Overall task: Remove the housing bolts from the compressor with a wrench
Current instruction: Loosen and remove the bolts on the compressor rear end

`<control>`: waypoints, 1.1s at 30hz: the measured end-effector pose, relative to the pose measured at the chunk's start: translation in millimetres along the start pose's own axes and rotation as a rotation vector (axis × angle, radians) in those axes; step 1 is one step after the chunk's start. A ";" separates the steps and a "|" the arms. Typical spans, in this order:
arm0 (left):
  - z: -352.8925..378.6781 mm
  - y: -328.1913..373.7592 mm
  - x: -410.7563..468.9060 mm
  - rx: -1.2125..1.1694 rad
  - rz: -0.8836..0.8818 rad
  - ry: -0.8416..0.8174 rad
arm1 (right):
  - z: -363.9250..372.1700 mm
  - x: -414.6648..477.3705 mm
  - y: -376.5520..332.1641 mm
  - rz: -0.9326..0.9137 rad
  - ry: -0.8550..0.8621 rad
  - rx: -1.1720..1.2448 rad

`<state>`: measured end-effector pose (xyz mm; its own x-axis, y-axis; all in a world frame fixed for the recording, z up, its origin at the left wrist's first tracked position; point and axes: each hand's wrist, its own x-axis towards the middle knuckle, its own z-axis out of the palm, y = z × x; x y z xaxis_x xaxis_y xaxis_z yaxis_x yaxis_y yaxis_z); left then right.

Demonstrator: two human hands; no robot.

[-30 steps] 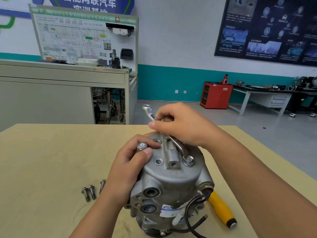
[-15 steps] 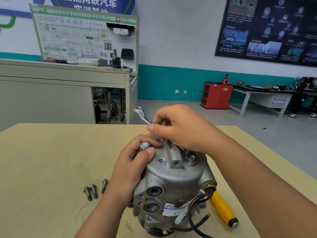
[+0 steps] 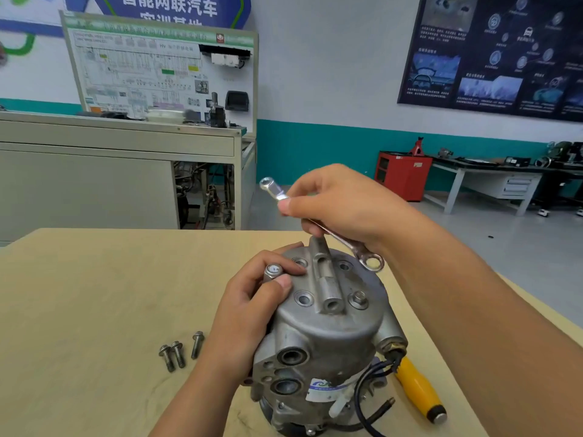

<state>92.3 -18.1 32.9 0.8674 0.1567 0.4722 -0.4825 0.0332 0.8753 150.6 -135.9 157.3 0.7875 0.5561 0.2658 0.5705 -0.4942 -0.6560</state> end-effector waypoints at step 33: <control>2.2 -1.1 -0.7 0.007 0.009 0.016 | 42.2 -103.2 59.9 0.057 1.088 0.896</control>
<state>92.5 -20.4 31.8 0.8613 0.1722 0.4781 -0.4890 0.0252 0.8719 93.7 -194.7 60.8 0.8230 -0.4404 0.3589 0.5167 0.3176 -0.7951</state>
